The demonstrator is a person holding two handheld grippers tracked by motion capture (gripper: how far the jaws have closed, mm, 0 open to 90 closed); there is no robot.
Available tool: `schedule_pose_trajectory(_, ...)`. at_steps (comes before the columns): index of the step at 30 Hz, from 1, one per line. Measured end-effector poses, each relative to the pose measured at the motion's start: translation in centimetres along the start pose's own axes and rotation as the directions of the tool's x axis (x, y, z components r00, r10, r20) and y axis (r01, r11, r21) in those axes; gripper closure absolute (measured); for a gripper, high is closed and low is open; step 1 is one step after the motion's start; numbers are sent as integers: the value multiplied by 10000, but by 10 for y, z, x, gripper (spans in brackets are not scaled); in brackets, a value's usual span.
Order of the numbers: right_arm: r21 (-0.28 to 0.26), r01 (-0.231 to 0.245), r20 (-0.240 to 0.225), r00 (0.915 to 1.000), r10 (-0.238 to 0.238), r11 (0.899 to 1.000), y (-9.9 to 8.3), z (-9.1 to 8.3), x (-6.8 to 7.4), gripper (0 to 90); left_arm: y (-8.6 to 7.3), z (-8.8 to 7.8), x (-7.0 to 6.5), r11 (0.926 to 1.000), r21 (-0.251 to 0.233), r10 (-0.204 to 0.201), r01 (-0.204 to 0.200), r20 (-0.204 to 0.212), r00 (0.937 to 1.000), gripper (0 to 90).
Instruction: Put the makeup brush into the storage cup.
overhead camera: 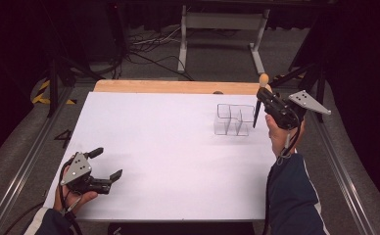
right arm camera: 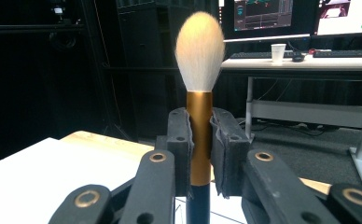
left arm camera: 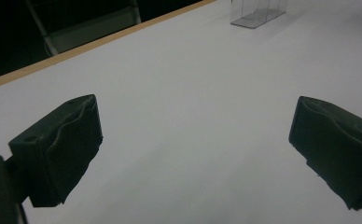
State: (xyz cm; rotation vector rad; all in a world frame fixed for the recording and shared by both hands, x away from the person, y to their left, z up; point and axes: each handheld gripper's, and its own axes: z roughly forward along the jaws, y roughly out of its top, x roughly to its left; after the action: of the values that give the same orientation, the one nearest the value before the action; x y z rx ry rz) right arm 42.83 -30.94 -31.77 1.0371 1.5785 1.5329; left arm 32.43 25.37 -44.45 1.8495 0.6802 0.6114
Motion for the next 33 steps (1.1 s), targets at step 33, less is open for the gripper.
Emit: schedule_pose_trajectory(33, 101, 132, 123, 9998, -133, 9999, 4, 34, -2, 792, -2, -5, 1, 9999, -94, -132, 132, 6, 9999, 32)
